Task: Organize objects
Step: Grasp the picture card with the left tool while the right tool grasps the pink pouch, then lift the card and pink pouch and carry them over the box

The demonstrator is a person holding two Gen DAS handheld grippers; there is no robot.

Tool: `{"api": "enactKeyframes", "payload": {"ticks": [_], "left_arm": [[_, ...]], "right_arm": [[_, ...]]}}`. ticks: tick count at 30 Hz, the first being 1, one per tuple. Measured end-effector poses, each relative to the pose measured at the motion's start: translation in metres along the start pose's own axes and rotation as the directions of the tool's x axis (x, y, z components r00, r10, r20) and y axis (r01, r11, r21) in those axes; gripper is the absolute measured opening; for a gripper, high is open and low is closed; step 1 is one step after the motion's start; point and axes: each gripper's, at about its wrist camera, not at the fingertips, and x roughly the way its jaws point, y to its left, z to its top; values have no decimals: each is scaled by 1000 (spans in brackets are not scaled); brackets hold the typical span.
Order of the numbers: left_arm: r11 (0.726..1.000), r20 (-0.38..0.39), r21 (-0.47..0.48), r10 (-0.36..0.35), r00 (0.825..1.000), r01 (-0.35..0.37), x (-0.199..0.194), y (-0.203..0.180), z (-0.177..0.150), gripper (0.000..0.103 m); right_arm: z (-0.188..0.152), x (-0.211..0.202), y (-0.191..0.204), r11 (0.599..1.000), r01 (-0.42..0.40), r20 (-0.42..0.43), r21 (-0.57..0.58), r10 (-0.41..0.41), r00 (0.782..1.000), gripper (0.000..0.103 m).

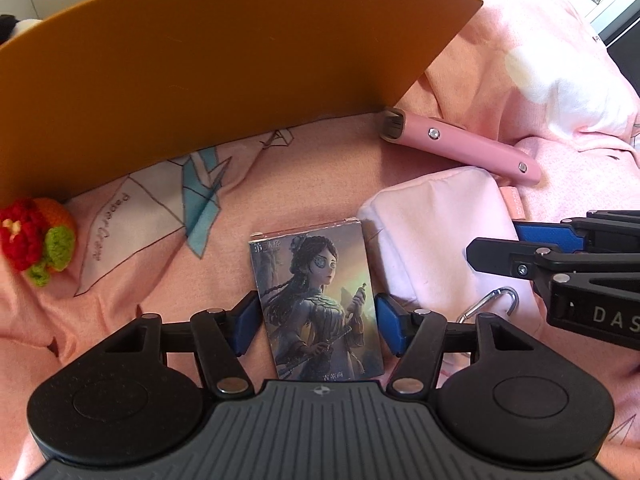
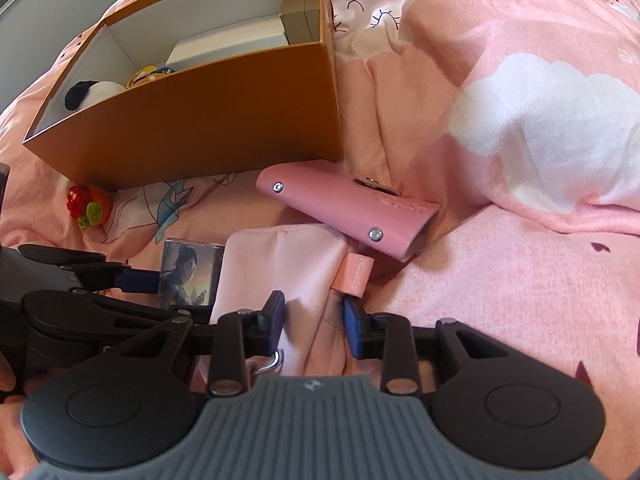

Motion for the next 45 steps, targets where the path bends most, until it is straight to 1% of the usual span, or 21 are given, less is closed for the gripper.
{"api": "enactKeyframes", "payload": {"ticks": [3,8,9,11,16,19,21,22,23,25,28,30,33,34,35,36,39,41,45], "left_arm": [[1000,16,-3,2,1000,-2,-12,9,-5,70],[1000,52,-5,3,999,-3,-32,12,4,70],[1000,58,-5,-1,998,1,-37,14,4,70],[1000,65,-9,-8,998,9,-38,7,12,70],[1000,85,-11,-16,996,17,-48,4,19,70],[1000,98,-7,-17,995,17,-53,4,24,70],[1000,104,0,-19,994,19,-59,5,26,70],[1000,108,5,-21,994,21,-63,6,27,70],[1000,111,11,-24,994,23,-66,5,29,70],[999,117,23,-38,992,36,-72,4,33,70],[998,128,46,-53,990,48,-85,4,37,70],[997,127,59,-60,990,52,-93,4,41,70],[996,125,62,-74,989,67,-101,7,53,70],[996,127,59,-79,989,72,-104,9,57,70],[996,132,56,-83,988,76,-108,11,62,70],[996,140,53,-85,987,78,-112,13,67,70],[995,164,38,-93,982,87,-122,19,86,70],[996,173,28,-93,981,90,-126,22,100,70],[997,157,-16,-73,985,77,-115,29,133,70]], "right_arm": [[0,0,0,1000,1,-1,-2,-1,1000,34],[3,-4,5,999,10,-4,-37,-11,1000,35],[3,-7,7,999,13,-5,-53,-13,1000,35],[5,-13,11,995,26,1,-93,-26,1000,34],[14,-34,20,976,64,51,-210,-55,997,34],[21,-37,28,951,92,82,-296,-71,994,35],[28,-34,34,925,128,99,-359,-99,990,36],[32,-31,37,911,136,102,-389,-104,989,41],[35,-27,39,899,134,100,-416,-101,990,43],[41,-18,44,880,126,87,-457,-97,992,43],[50,0,48,847,145,68,-511,-129,989,43],[54,10,49,832,149,48,-534,-147,988,43],[57,22,51,804,155,31,-574,-167,985,42],[59,24,52,799,146,28,-583,-160,987,41],[60,24,52,798,136,22,-588,-152,988,35],[60,24,53,795,124,13,-594,-145,989,33],[60,24,54,780,129,20,-612,-147,989,31],[60,21,52,783,137,25,-607,-153,988,29],[61,11,46,785,175,57,-594,-175,983,24]]}}
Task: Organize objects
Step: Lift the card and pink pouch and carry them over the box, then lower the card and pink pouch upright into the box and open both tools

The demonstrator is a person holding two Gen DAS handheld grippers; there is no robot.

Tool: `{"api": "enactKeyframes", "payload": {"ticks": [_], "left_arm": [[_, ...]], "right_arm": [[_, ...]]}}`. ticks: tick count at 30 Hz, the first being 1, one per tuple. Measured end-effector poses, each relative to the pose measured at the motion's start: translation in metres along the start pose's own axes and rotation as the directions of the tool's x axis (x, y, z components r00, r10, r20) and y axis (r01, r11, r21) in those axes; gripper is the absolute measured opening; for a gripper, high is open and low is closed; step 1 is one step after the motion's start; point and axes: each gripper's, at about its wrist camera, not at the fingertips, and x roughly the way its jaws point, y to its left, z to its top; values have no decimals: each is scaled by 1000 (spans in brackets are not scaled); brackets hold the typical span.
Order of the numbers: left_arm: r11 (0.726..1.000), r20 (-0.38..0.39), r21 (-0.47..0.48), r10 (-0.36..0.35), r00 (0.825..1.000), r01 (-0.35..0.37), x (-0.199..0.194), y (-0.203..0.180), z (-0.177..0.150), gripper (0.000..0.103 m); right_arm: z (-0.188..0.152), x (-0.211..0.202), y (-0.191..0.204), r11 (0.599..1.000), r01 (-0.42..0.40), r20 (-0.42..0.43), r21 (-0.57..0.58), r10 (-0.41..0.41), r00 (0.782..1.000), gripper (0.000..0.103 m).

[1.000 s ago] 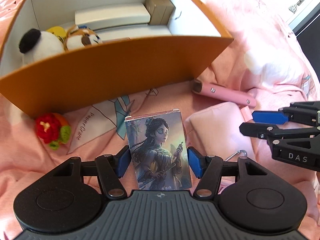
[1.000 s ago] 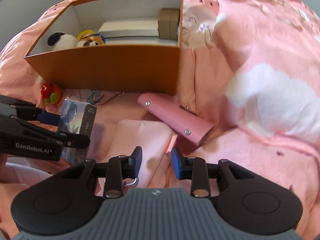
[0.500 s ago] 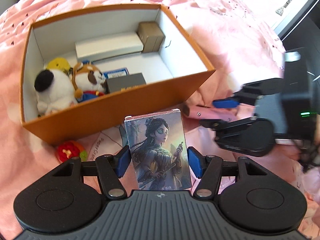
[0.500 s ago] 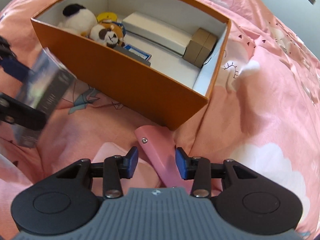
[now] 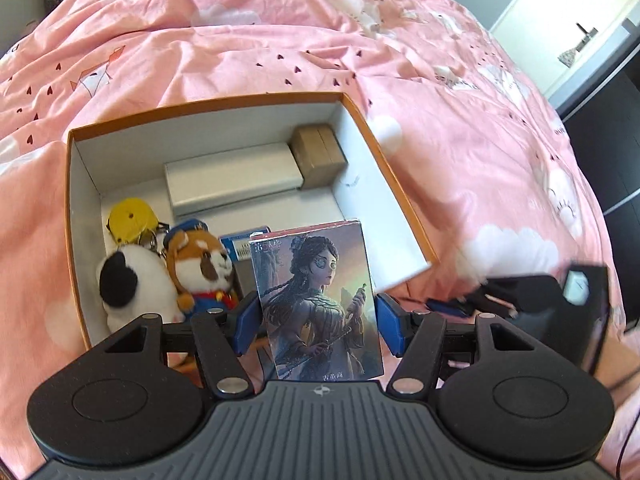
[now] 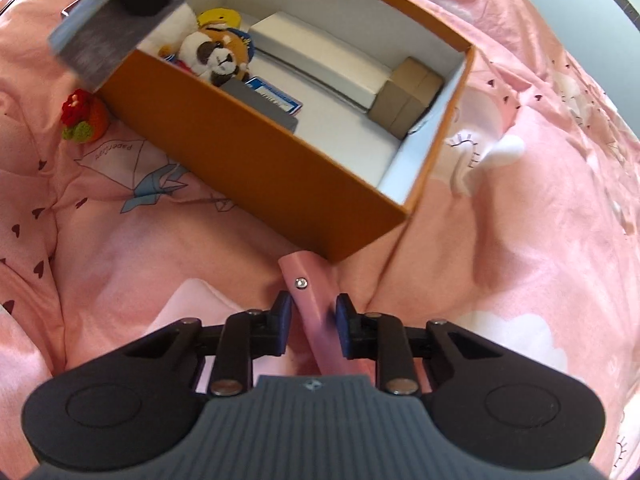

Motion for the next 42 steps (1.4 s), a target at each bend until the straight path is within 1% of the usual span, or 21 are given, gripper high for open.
{"api": "enactKeyframes", "payload": {"ticks": [3,6,9,12,16,19,22,25,27,28,30,33,35,37,38,41,42], "left_arm": [[999,-43,-41,29,999,-31,24,6,19,70],[996,-87,-60,59,994,-65,50,8,30,69],[994,-127,-77,69,990,-80,73,11,34,69],[991,-148,-88,82,986,-96,86,13,35,69],[987,-149,-121,91,985,-109,93,15,32,69],[982,-141,-135,115,983,-134,97,16,29,69],[976,-129,-156,136,982,-155,100,19,27,69],[968,-116,-216,105,988,-128,101,27,24,69],[957,-111,-269,84,990,-112,102,34,22,69],[956,-113,-268,87,990,-115,102,35,21,69],[956,-113,-260,108,988,-135,104,34,19,69],[951,-102,-268,130,986,-153,104,35,17,69],[949,-95,-282,118,988,-140,105,37,15,69],[952,-98,-273,112,989,-135,106,38,14,69],[956,-95,-263,110,989,-132,106,38,14,69],[960,-91,-257,86,992,-107,104,41,15,68],[963,-83,-255,67,994,-86,102,42,15,67]], "right_arm": [[-1,1,-5,999,33,-2,-16,-33,999,24],[0,5,-5,996,68,-1,-49,-68,998,24],[1,9,-6,995,72,5,-69,-72,997,24],[2,8,-13,997,47,2,-55,-47,999,23],[-1,-8,-34,999,12,5,30,-12,1000,19],[-6,-27,-55,991,4,31,133,-9,999,18],[-8,-48,-79,967,-11,73,254,-8,997,17],[-8,-72,-101,933,-36,132,358,-13,991,17],[-6,-86,-113,910,-56,177,411,-19,984,17],[-2,-93,-118,899,-71,199,432,-19,980,17],[3,-106,-126,876,-113,248,468,-7,969,17],[16,-115,-133,841,-202,316,502,39,948,17],[29,-113,-132,822,-257,347,509,77,935,17],[42,-105,-128,814,-293,355,502,115,928,17],[48,-100,-124,811,-302,349,501,130,928,17],[65,-79,-115,802,-316,313,508,170,934,17],[69,-72,-113,797,-317,298,514,181,937,17]]}}
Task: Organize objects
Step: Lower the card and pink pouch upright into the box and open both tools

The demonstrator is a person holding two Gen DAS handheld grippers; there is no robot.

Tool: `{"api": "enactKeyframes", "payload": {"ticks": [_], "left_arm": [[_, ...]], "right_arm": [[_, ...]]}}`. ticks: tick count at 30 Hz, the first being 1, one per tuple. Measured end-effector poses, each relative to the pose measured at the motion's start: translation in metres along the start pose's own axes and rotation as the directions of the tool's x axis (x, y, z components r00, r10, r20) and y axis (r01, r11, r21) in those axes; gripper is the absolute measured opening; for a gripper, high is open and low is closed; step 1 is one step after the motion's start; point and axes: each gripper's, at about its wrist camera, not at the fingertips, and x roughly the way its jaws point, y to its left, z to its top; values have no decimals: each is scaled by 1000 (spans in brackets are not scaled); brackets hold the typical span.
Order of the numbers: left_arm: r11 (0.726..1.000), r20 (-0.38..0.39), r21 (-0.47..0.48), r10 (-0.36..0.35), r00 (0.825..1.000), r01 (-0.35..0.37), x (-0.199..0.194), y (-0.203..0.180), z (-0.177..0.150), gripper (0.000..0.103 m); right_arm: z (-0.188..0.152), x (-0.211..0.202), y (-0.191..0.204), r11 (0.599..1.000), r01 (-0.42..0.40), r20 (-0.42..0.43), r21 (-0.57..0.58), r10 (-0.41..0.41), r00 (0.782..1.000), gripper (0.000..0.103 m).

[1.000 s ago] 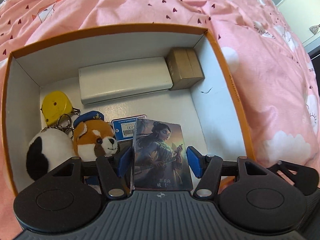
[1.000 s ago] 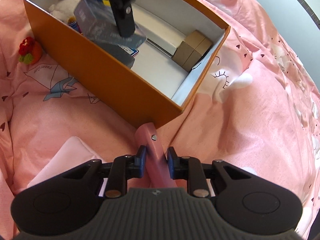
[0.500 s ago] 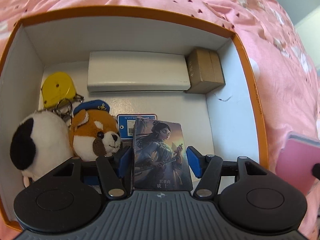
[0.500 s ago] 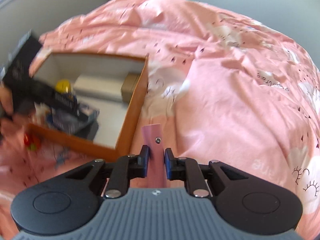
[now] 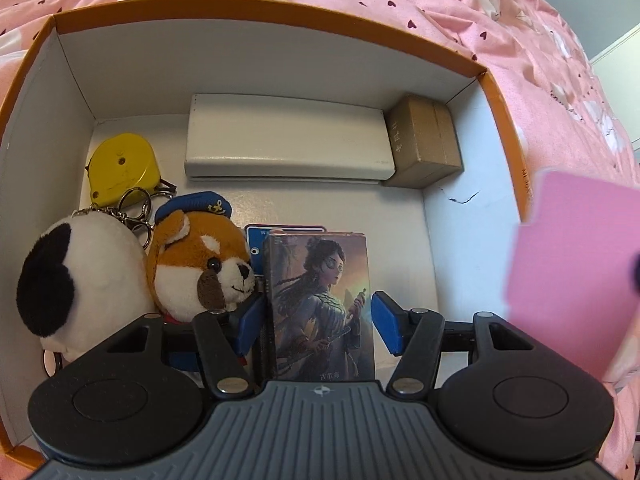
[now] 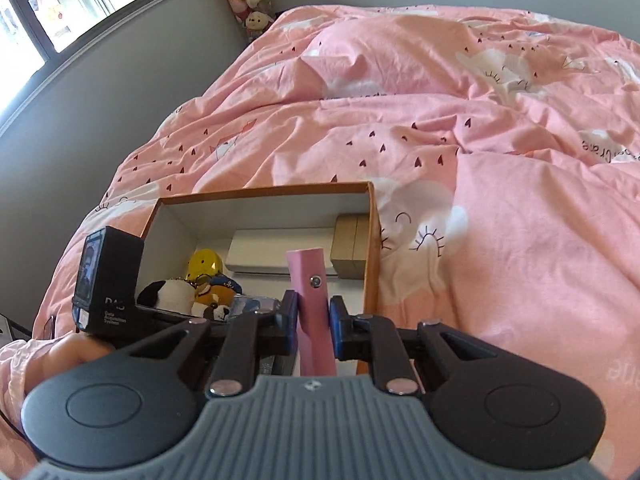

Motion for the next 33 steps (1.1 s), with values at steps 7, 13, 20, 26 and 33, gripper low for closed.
{"api": "enactKeyframes", "payload": {"ticks": [7,13,20,26,33], "left_arm": [[996,17,81,-37,999,35,-16,1,5,53],[996,15,82,-46,999,45,-15,8,5,46],[994,14,89,-65,998,63,-15,13,5,46],[993,21,94,-70,997,67,-14,14,7,44],[993,20,95,-77,997,75,-13,16,8,43]], "right_arm": [[3,59,5,997,48,-127,54,-41,991,17],[0,98,14,995,90,-237,49,-76,969,17],[8,117,20,997,77,-334,9,-70,940,17],[20,138,26,983,143,-384,-115,-177,906,17],[14,149,33,942,220,-375,-253,-305,875,21]]}}
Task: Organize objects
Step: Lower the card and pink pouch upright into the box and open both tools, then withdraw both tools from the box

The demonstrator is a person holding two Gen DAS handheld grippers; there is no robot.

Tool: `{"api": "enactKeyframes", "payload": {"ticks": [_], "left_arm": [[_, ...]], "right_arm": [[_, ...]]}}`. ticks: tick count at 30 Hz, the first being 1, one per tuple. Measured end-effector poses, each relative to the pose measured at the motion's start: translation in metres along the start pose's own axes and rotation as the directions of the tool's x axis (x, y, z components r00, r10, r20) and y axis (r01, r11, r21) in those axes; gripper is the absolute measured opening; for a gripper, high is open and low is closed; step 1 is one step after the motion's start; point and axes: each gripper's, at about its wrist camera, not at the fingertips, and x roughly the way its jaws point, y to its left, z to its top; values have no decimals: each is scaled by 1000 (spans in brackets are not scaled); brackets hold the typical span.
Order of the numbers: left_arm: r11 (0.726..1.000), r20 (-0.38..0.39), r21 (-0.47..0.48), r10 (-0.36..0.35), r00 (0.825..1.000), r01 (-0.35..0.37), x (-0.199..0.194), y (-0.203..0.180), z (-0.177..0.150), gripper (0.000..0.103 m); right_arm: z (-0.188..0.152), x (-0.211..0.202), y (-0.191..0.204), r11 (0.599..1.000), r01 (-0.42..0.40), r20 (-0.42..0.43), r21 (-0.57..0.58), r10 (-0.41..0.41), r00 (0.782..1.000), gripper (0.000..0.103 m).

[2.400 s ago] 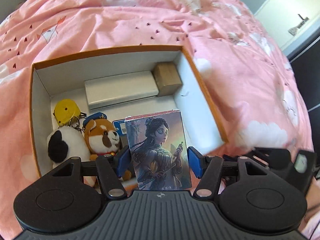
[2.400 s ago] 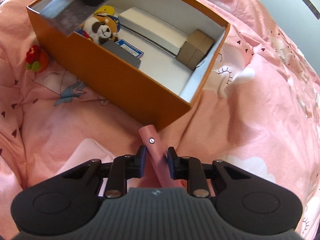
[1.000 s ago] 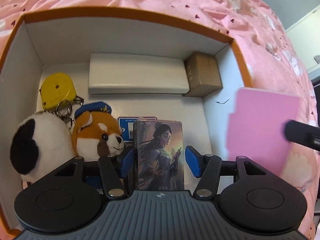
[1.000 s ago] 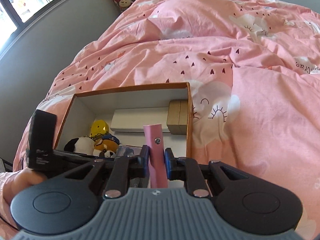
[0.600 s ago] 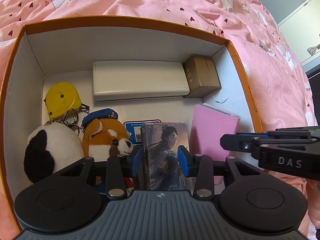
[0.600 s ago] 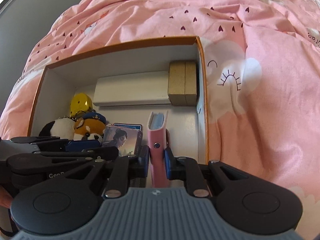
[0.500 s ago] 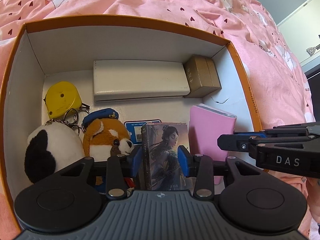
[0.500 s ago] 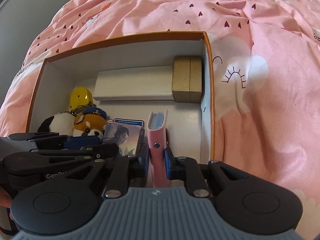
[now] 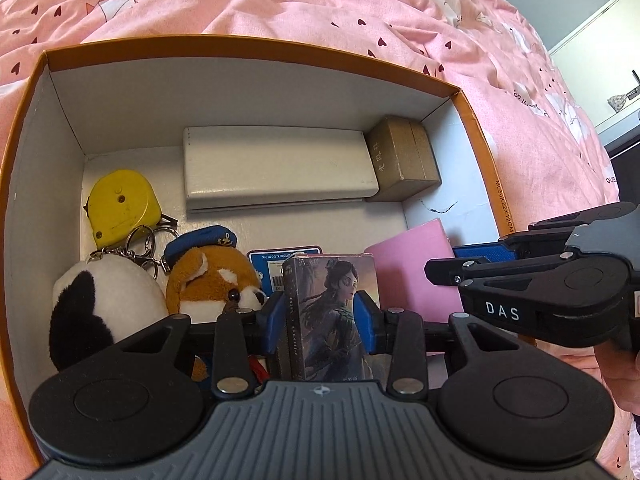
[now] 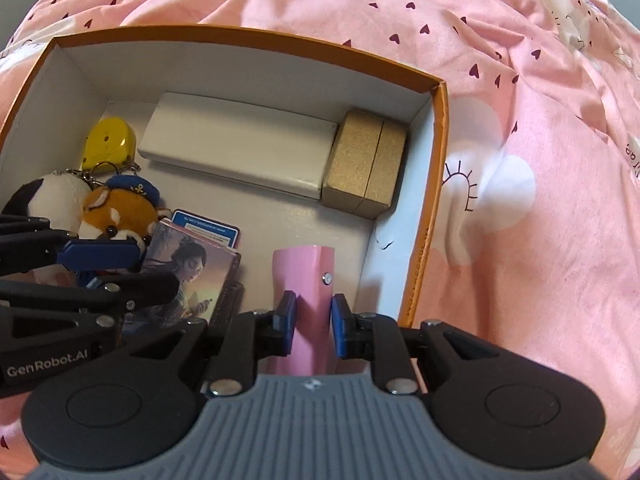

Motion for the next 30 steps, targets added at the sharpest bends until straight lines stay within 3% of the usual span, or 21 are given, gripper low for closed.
{"api": "enactKeyframes", "payload": {"ticks": [2,5,9,14,23,30], "left_arm": [[1000,-1,-4,-7,1000,7,0,1,-1,42],[1000,2,-3,-13,1000,13,-1,1,-2,42],[1000,1,-7,-11,1000,11,-2,3,-3,42],[1000,1,-5,-11,1000,11,-3,2,-5,42],[1000,3,1,-7,1000,7,-5,1,-5,41],[999,33,37,-21,999,20,-25,-1,-12,41]], "right_arm": [[2,1,-6,998,-23,1,53,23,1000,20],[5,-4,-19,974,-146,-10,172,150,989,16],[4,-3,-21,955,-204,-9,214,210,978,16],[1,0,-4,994,-31,-12,100,33,999,21],[-3,0,-4,996,-26,-57,82,31,998,22],[-13,-10,-3,996,-61,-26,67,63,998,22]]}}
